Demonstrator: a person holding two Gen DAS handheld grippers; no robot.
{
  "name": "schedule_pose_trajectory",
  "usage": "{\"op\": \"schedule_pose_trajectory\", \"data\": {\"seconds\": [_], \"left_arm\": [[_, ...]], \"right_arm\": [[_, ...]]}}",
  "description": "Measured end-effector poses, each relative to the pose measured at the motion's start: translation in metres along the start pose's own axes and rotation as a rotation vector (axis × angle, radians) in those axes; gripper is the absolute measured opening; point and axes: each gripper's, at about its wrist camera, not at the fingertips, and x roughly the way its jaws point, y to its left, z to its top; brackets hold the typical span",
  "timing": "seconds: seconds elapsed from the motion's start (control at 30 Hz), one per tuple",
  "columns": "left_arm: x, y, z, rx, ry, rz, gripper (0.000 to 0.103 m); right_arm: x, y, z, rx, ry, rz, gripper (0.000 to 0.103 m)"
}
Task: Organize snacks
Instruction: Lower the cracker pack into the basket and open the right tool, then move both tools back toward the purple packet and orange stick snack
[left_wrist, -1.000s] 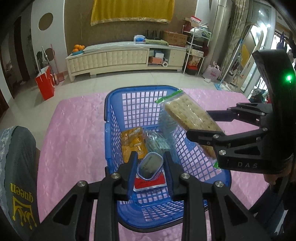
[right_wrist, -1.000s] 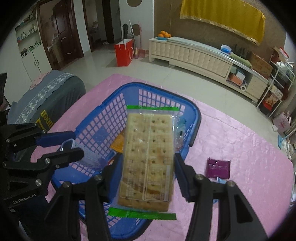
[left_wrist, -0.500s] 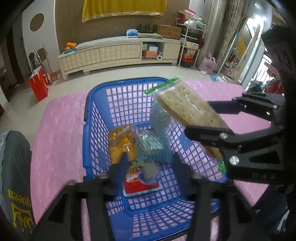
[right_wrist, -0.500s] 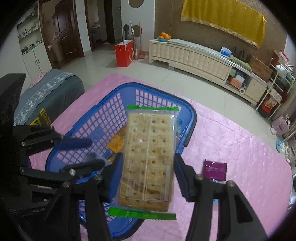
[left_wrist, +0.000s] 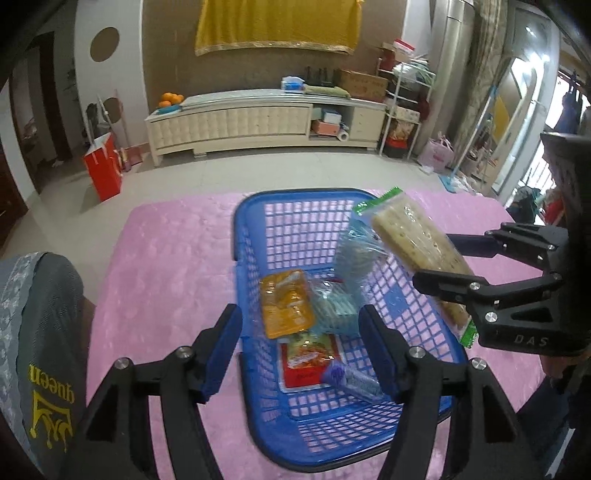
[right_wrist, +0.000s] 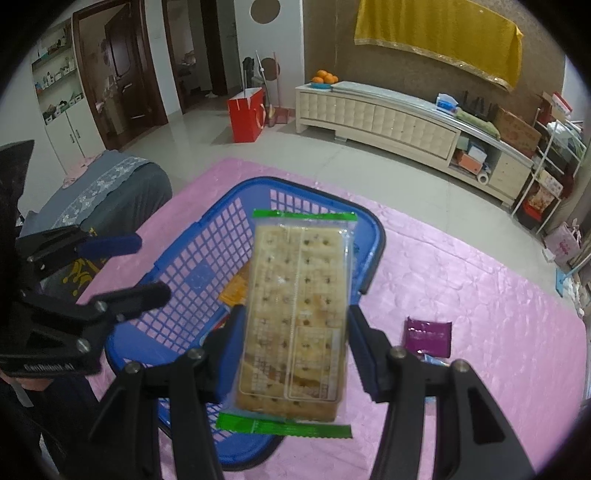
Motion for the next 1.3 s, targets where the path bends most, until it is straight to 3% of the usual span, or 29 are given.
{"op": "schedule_pose_trajectory", "data": {"seconds": [0.4, 0.7, 0.8, 0.83, 0.93, 1.3], "left_arm": [[0.015, 0.026, -0.005, -0.019, 0.032, 0.041, 0.064], [0.032, 0.035, -0.006, -0.019, 0.045, 0.031, 0.064], [0.038, 0.038, -0.006, -0.026, 0.055, 0.036, 0.063], [0.039, 0.039, -0.006, -0.030, 0.059, 0.034, 0.064], [0.040, 0.039, -0.008, -0.034, 0.059, 0.027, 0.064], [0.009, 0.014, -0.013, -0.002, 0.020, 0.006, 0.064]], "right_arm": [[0.045, 0.021, 0.020, -0.038, 0.053, 0.030, 0.058], [0.082, 0.020, 0.031, -0.063, 0.107, 0.013, 0.059], [0.089, 0.017, 0.031, -0.053, 0.132, 0.011, 0.061], [0.089, 0.015, 0.029, -0.051, 0.140, 0.006, 0.067], [0.078, 0.014, 0.025, -0.050, 0.102, -0.016, 0.087], [0.006, 0.003, 0.007, -0.019, 0.024, -0.054, 0.088]]}}
